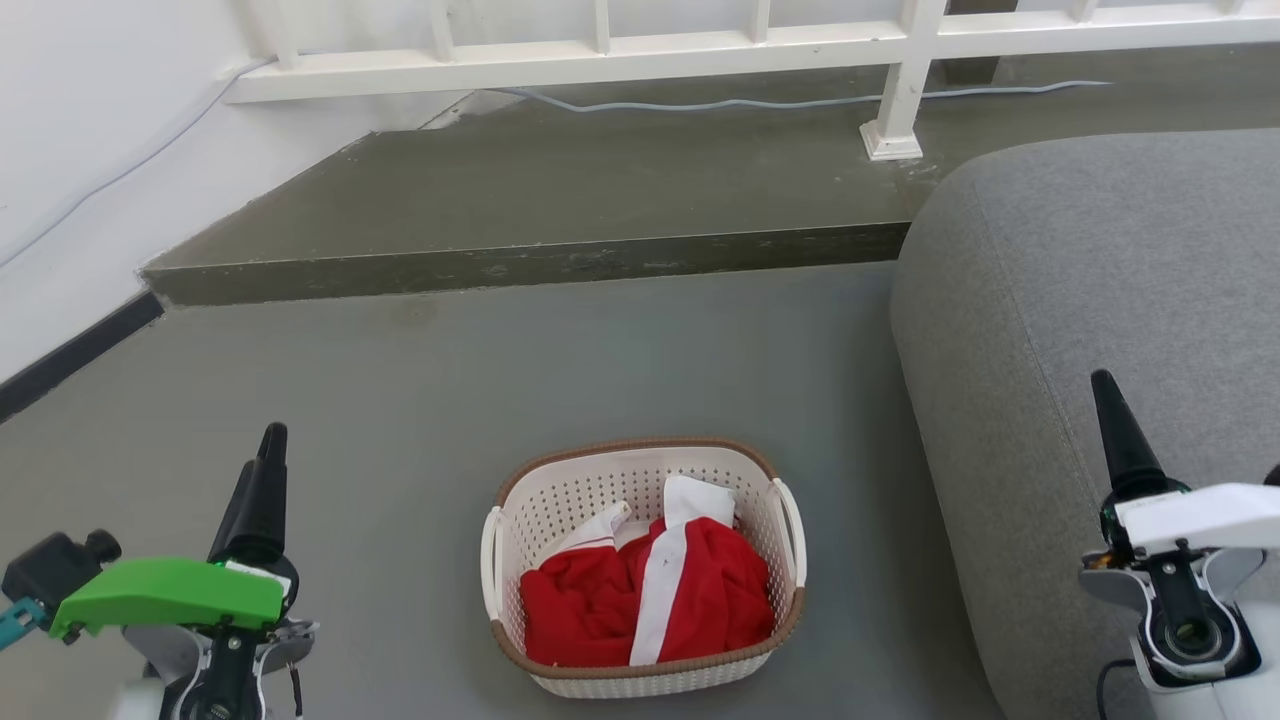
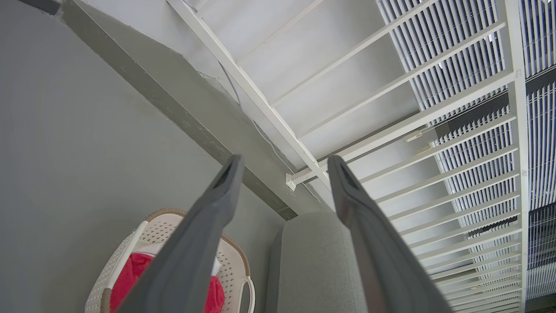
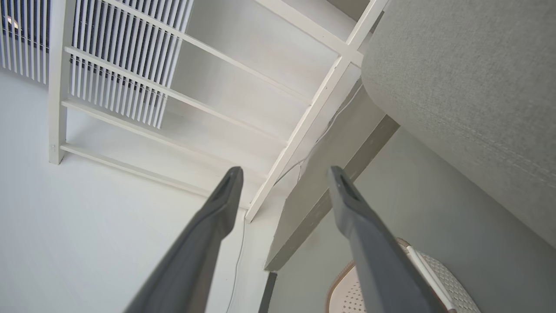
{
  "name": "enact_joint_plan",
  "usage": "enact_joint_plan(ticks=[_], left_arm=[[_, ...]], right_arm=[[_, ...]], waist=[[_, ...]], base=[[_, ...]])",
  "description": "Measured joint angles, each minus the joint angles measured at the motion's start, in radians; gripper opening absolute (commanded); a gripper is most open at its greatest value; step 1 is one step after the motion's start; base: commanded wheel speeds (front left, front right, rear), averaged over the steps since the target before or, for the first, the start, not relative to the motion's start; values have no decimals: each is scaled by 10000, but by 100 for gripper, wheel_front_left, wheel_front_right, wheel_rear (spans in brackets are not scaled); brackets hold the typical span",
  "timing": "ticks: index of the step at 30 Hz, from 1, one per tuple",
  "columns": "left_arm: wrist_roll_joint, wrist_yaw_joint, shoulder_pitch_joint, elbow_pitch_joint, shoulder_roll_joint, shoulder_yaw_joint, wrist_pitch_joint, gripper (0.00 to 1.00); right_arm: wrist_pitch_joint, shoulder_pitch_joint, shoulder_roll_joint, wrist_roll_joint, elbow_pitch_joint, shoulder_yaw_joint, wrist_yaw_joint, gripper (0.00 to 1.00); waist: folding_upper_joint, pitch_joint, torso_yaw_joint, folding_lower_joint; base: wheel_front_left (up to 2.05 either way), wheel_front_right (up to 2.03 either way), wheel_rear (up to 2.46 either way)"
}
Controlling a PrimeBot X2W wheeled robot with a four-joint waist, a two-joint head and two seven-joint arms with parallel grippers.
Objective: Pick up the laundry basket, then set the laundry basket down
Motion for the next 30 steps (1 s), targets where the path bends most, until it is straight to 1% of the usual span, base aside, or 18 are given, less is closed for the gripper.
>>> enact_joint_plan(ticks=[2,3,7,12,17,20,22,26,30], left_arm=[[412,4,-38,-59,61,-82,-75,100],[598,8,-77,-102,67,-115,-90,100],[1484,130,-205,-301,123,-261,-224,100],[2522,295,-287,-470,255,-556,-410,100],[3461,439,-321,-546,320,-853,-577,100],[3914,539,-323,-585,322,-957,-690,100],[4188,610,-323,-594,326,-1039,-767,100],[4775,723,-323,-614,328,-1239,-880,100],[5321,815,-323,-585,334,-1371,-1035,100]], right_arm=[[-81,-98,-61,-441,-50,111,-121,100],[-88,-132,-82,-604,-94,144,-123,100],[-261,-194,-169,-1390,-190,343,-295,100],[-430,-293,-270,-2297,-211,612,-399,100],[-608,-294,-303,-3066,-203,888,-571,100],[-704,-294,-322,-3534,-192,1047,-593,100],[-769,-294,-324,-3787,-167,1131,-721,100],[-878,-294,-341,-4339,-119,1302,-819,100],[-1009,-296,-366,-4886,-69,1440,-846,100]], waist=[[0,-2,4,0],[0,-3,6,0],[0,0,13,0],[0,1,17,0],[0,-3,16,0],[0,-10,12,0],[0,-15,10,0],[0,-29,14,0],[0,-42,20,-1]], base=[[0,0,0],[0,0,0],[0,0,0],[0,0,0],[0,0,0],[0,0,0],[0,0,0],[0,0,0],[0,0,0]])
